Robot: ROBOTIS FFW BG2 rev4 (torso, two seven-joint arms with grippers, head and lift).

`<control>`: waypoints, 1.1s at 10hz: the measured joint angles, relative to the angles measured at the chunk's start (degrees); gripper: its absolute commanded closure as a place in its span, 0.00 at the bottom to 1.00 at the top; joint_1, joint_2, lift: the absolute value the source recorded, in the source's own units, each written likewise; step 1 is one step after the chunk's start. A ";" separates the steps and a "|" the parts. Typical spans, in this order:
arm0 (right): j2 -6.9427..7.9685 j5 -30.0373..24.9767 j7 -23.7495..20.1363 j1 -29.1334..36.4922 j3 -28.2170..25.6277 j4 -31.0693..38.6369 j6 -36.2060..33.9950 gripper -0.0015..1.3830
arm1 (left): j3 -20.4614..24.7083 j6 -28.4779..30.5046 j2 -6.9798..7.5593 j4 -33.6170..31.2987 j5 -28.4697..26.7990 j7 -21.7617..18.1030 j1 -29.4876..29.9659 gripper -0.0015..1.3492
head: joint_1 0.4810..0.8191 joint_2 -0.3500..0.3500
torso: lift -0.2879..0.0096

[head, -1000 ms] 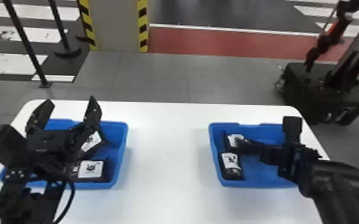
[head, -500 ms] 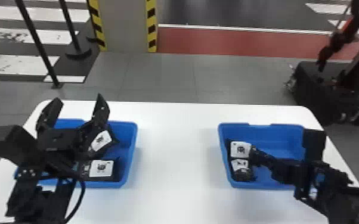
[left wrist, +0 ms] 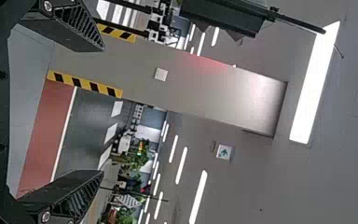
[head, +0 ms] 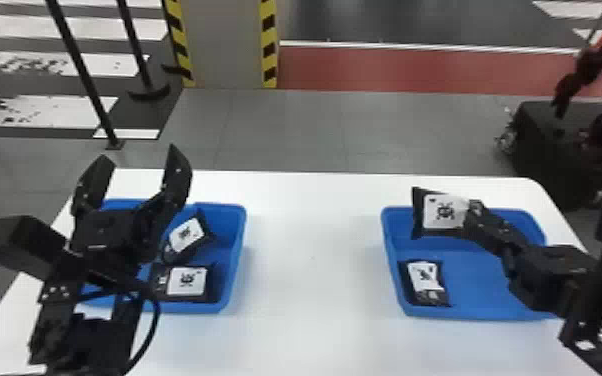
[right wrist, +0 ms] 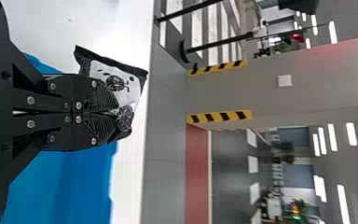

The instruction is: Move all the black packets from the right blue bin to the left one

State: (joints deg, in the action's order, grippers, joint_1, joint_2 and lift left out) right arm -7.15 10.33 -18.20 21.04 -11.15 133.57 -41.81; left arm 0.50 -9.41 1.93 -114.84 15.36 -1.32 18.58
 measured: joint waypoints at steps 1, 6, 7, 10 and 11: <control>0.55 0.69 -0.52 0.35 0.01 1.39 2.19 0.87 | -0.25 0.40 0.00 0.00 0.61 0.00 0.05 0.07 | 0.63 0.49 | 0.60; 0.62 15.07 -14.07 -8.74 5.43 -9.48 7.33 0.87 | -4.72 8.79 1.31 -4.66 15.45 -2.64 -0.09 0.08 | 0.58 0.59 | 0.60; 0.36 16.45 -15.30 -10.76 7.29 -10.80 7.63 0.87 | -5.23 10.73 1.45 -6.04 18.19 -3.30 -0.30 0.08 | 0.52 0.60 | 0.60; -0.47 22.98 -18.65 -16.20 12.58 -16.32 7.92 0.87 | -5.23 21.93 1.83 -8.78 22.32 -7.61 -1.60 0.12 | 0.48 0.62 | 0.60; -0.58 23.72 -18.85 -16.88 13.26 -16.87 7.92 0.87 | -5.13 24.80 1.92 -8.83 22.42 -9.33 -2.28 0.17 | 0.49 0.61 | 0.60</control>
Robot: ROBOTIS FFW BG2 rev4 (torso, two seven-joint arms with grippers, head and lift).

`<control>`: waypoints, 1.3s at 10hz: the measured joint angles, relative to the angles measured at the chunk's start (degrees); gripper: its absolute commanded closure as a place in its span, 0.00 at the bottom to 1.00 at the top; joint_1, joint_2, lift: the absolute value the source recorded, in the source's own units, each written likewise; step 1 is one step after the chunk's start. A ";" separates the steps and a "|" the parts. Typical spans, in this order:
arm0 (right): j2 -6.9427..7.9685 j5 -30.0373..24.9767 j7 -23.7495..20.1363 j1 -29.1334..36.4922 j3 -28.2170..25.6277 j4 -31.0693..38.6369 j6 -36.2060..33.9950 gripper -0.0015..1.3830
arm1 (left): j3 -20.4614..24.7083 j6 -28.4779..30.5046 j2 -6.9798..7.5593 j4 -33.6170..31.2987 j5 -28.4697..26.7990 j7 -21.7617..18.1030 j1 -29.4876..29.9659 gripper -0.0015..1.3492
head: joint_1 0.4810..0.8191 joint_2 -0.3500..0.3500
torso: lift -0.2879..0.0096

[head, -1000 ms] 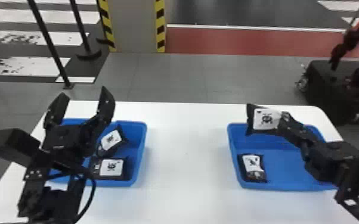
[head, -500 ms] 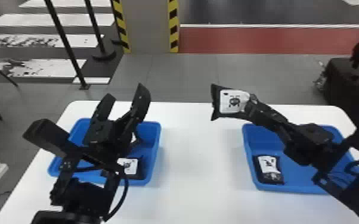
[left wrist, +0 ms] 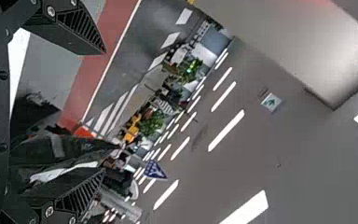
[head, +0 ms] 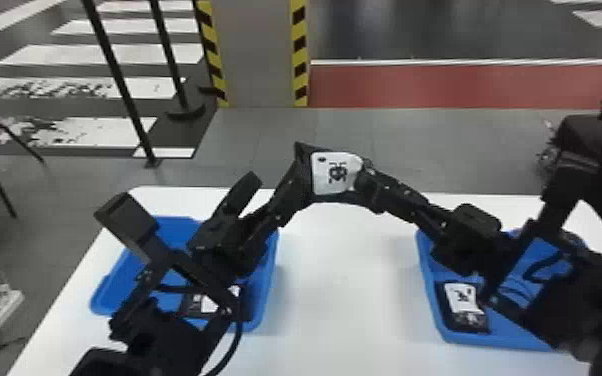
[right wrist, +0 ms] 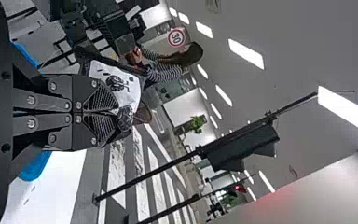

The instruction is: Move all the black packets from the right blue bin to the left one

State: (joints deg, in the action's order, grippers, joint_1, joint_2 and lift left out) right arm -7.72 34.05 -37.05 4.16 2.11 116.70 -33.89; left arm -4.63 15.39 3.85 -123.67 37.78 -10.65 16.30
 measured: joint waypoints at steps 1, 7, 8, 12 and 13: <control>-0.14 0.43 -0.14 -0.55 0.50 -0.24 0.00 0.87 | 0.08 1.79 0.08 -0.10 0.02 -0.87 -0.53 0.23 | 0.49 0.60 | 0.60; -0.34 0.64 -0.67 -2.91 1.93 -3.35 1.12 0.87 | 1.46 14.90 0.29 -5.83 -1.46 -0.72 -0.73 0.90 | 0.51 0.58 | 0.60; -0.30 0.42 -0.67 -3.84 1.99 -4.68 2.02 0.87 | 1.59 16.67 0.22 -7.11 -1.42 -0.76 -0.59 0.90 | 0.51 0.58 | 0.60; -0.10 -3.09 -3.43 -6.56 2.14 -10.05 5.37 0.03 | 2.25 10.80 -0.20 -7.81 -1.70 1.22 0.41 0.90 | 0.44 0.59 | 0.60; -0.10 -4.91 -3.45 -5.28 1.55 -9.61 5.27 0.14 | 2.83 5.24 -0.41 -7.75 -3.90 4.92 1.12 0.90 | 0.43 0.63 | 0.60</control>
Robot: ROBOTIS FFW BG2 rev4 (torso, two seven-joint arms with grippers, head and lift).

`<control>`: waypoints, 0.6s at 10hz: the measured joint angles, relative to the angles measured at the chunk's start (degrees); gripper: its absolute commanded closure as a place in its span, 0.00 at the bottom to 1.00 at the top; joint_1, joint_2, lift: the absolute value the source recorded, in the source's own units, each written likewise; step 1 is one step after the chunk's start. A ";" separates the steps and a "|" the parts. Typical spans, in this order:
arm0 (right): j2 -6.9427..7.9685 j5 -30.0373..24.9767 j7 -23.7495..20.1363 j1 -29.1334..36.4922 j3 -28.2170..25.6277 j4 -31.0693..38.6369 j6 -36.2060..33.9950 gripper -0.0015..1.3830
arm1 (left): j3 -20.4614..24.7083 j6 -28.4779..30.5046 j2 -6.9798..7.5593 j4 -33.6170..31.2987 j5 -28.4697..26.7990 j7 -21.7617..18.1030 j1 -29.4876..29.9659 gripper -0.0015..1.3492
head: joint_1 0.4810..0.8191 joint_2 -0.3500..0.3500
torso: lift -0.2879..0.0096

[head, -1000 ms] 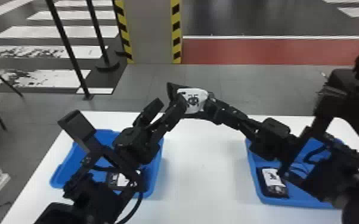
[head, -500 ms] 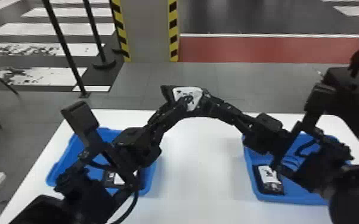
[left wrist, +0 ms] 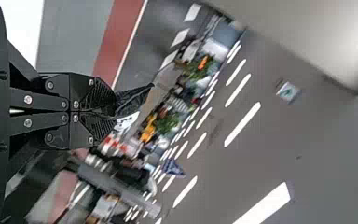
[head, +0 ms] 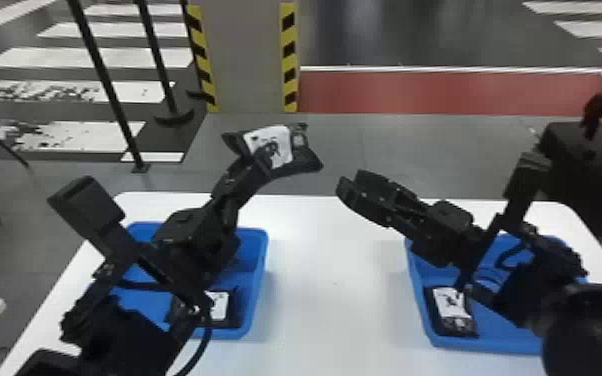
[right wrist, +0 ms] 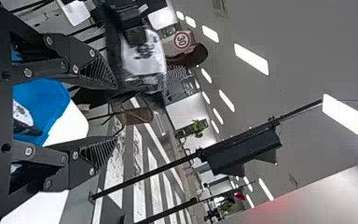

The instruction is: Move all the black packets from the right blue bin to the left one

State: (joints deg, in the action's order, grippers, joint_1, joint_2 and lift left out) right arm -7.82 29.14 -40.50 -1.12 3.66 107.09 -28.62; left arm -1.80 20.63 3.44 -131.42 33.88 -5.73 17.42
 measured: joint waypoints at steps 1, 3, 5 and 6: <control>0.16 -1.34 0.14 1.52 -0.97 0.32 -0.82 0.21 | 1.17 -5.33 -0.31 1.21 -6.19 4.45 0.45 0.90 | 0.45 0.69 | 0.60; 0.27 -2.31 0.17 3.76 -2.20 0.75 -2.18 0.31 | 6.04 -3.64 -1.64 6.44 -27.01 8.26 -0.24 0.90 | 0.57 0.80 | 0.60; 0.18 -3.94 0.17 4.42 -2.91 2.05 -3.18 0.33 | 7.54 8.47 -1.74 7.38 -43.56 8.43 -0.42 0.86 | 0.63 0.88 | 0.60; 0.09 -4.30 0.34 4.60 -3.13 2.29 -3.74 0.33 | 7.10 13.31 -1.60 7.81 -47.93 8.45 -0.24 0.53 | 0.63 0.91 | 0.60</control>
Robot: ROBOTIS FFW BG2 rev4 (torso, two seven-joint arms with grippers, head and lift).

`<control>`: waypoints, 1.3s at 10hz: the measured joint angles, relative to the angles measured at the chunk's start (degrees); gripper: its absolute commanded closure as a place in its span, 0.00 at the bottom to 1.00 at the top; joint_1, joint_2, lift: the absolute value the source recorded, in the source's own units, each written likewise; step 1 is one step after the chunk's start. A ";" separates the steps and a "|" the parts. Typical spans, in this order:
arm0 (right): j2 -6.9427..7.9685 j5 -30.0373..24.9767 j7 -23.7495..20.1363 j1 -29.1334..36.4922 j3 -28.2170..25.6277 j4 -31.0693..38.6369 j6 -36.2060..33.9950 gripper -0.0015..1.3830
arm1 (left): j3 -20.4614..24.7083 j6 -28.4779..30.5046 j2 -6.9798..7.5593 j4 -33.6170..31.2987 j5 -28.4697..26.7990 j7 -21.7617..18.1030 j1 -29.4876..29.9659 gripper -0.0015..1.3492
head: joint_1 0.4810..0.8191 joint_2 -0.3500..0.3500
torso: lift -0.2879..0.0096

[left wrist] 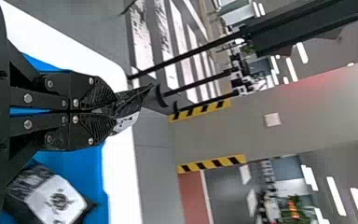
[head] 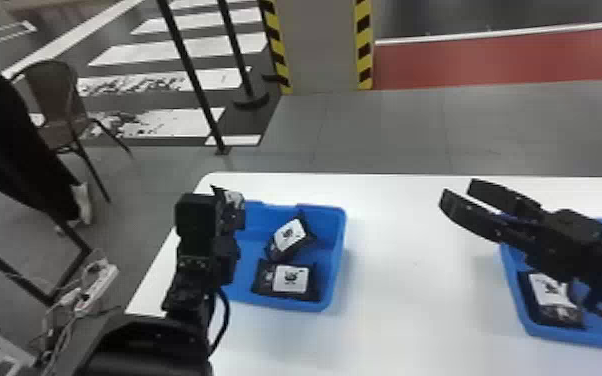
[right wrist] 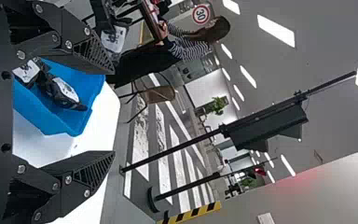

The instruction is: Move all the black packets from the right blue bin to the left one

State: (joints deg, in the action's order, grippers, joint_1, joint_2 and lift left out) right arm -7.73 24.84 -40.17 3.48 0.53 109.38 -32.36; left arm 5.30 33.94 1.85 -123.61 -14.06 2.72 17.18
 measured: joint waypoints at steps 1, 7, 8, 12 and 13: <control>-0.05 -0.83 0.35 0.23 -0.34 0.63 -0.89 0.33 | 0.07 -0.04 -0.22 0.55 -0.37 0.01 0.61 0.19 | 0.63 0.91 | 0.60; -0.37 -15.78 12.19 5.43 -8.59 7.42 -18.97 0.15 | -1.58 -25.19 -0.29 1.20 16.94 -0.79 4.66 0.14 | 0.63 0.61 | 0.60; -0.37 -15.99 15.23 6.93 -9.18 9.28 -24.30 0.15 | -1.95 -27.03 0.00 1.17 17.13 -0.80 4.68 0.17 | 0.63 0.57 | 0.60; 0.80 -15.56 18.77 8.73 -8.99 14.02 -36.27 0.15 | -2.55 -27.86 0.17 1.05 16.18 -0.79 4.13 0.17 | 0.63 0.57 | 0.60; 0.86 -15.64 19.04 8.32 -8.84 13.59 -36.49 0.15 | -2.66 -27.80 0.21 1.05 16.17 -0.79 3.98 0.17 | 0.63 0.57 | 0.60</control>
State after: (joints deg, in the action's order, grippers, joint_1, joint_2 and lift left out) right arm -6.87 9.20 -21.13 11.80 -8.31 122.97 -68.85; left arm 2.64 6.13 2.05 -122.55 2.11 1.93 21.16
